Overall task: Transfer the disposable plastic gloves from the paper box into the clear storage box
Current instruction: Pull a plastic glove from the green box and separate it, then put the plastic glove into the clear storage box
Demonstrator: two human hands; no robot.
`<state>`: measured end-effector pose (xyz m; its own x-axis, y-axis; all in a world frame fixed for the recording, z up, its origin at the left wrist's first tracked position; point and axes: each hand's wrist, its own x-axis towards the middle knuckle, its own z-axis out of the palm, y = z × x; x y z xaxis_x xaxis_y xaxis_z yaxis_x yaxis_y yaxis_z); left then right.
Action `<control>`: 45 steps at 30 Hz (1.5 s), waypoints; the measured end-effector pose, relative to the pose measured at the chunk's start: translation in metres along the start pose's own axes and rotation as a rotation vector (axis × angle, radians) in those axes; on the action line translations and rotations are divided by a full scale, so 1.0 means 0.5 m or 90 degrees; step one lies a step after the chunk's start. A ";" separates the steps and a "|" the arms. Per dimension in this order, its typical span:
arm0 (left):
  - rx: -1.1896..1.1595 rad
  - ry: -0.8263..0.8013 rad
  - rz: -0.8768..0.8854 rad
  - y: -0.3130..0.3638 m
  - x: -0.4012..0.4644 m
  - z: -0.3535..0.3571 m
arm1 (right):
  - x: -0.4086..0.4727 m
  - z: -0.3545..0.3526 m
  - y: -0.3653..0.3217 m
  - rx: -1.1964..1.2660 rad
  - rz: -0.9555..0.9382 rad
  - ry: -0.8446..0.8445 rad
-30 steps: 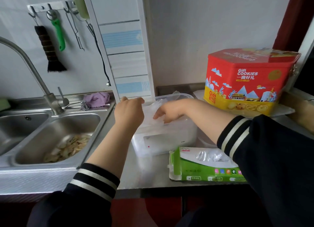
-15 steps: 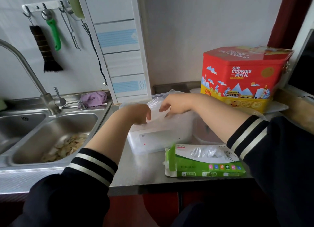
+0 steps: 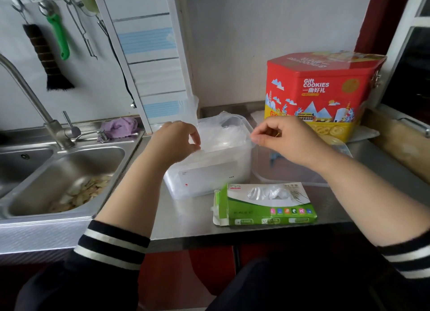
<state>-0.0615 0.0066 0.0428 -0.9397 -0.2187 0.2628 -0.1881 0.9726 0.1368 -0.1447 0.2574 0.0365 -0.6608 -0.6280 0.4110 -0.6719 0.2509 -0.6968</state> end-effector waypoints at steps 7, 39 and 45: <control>-0.068 -0.071 -0.011 -0.015 0.010 0.005 | -0.035 0.007 0.003 0.005 -0.006 -0.039; -0.470 -0.187 -0.178 -0.005 0.063 0.025 | 0.192 0.143 -0.100 -0.242 0.073 -0.281; -0.151 -0.374 -0.054 -0.013 0.066 0.042 | 0.241 0.216 -0.015 -0.396 0.165 -0.471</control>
<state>-0.0972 -0.0053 0.0304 -0.9367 -0.1484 -0.3170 -0.2636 0.8950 0.3599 -0.1832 0.1004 0.0275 -0.5792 -0.7467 -0.3270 -0.7319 0.6530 -0.1948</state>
